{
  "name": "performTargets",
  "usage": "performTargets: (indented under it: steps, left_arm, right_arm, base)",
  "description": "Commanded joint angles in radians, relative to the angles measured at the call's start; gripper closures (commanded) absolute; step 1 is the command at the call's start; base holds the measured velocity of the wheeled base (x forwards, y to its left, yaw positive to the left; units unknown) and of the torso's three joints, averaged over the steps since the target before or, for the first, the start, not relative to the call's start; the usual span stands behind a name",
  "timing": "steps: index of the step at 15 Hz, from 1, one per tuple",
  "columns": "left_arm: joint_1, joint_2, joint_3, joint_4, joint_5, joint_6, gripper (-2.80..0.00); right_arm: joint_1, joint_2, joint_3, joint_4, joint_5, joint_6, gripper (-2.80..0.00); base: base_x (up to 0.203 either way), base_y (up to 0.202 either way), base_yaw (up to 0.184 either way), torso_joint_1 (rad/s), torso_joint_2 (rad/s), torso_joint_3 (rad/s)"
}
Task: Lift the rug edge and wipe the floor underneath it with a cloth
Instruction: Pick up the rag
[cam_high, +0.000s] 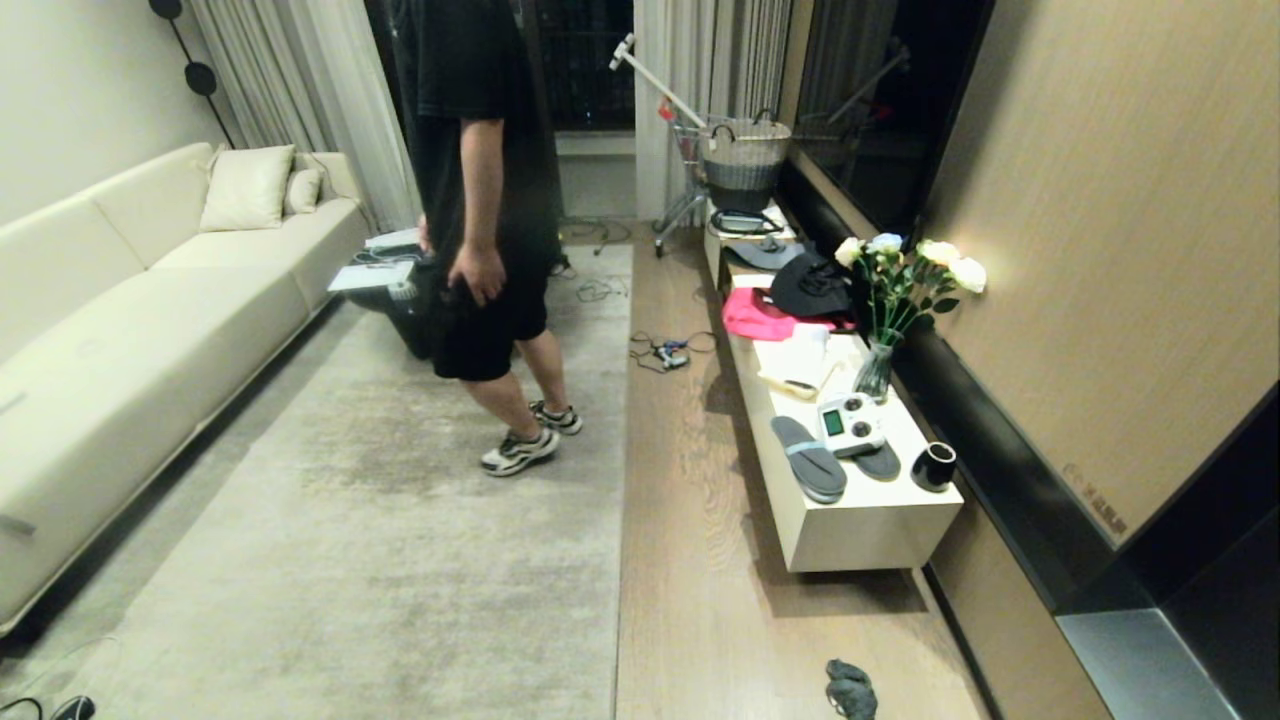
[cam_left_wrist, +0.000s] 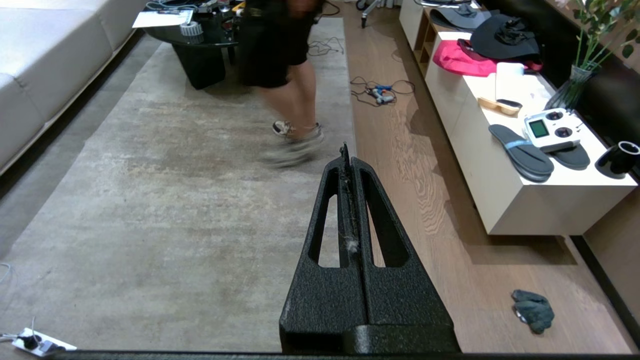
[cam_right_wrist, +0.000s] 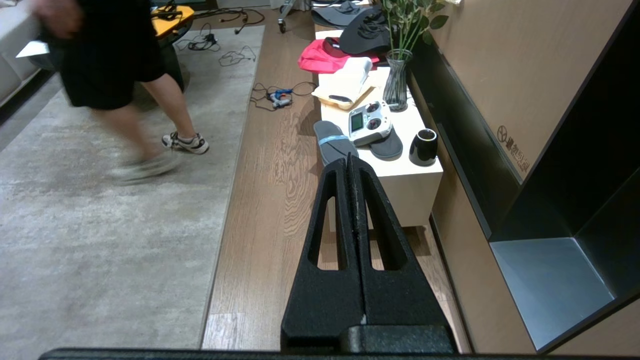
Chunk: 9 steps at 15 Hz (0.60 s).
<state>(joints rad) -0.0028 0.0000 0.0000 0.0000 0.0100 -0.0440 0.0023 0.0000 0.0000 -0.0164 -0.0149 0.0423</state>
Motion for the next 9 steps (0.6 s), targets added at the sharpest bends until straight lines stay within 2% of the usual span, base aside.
performTargets:
  steps: [1, 9]
  left_arm:
    - [0.0, 0.002, 0.0, 0.0, 0.001, 0.0, 0.0]
    - [0.0, 0.002, 0.0, 0.0, 0.001, 0.0, 0.0]
  right_arm:
    - [0.001, 0.002, 0.0, 0.0, 0.0, 0.001, 0.0]
    - [0.0, 0.002, 0.0, 0.0, 0.0, 0.001, 0.0]
  base:
    - [0.0, 0.0, 0.0, 0.0, 0.0, 0.0]
    - [0.0, 0.0, 0.0, 0.0, 0.0, 0.0]
